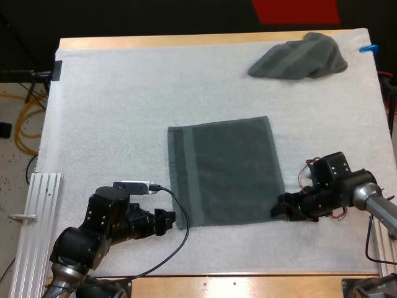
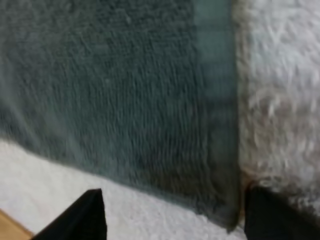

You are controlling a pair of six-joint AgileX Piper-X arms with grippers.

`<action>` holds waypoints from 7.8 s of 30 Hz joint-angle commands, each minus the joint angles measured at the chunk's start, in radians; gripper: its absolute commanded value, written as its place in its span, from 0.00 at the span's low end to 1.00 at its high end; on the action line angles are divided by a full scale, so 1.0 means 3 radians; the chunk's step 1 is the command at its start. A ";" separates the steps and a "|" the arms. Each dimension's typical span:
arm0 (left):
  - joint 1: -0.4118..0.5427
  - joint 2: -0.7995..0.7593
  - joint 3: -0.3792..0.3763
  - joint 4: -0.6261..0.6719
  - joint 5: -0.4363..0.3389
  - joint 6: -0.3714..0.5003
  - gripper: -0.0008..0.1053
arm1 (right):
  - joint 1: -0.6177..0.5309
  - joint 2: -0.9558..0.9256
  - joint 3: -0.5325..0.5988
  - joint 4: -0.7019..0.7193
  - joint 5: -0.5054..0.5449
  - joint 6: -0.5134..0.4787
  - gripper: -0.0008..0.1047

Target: Pick towel from pile fold and stack

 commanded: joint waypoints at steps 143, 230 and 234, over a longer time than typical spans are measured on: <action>0.0874 0.2832 0.0251 -0.4194 0.1597 -0.0405 0.35 | 0.0021 -0.0162 0.0053 -0.2579 0.0986 0.2176 0.61; 0.0874 0.0267 -0.1307 0.0039 0.1272 0.1329 0.40 | -0.0555 0.1164 -0.1270 -0.0618 -0.0188 -0.0138 0.66; 0.0874 0.0267 -0.1307 0.0039 0.1272 0.1329 0.40 | -0.0405 0.1247 -0.1270 -0.0618 -0.0207 -0.0138 0.66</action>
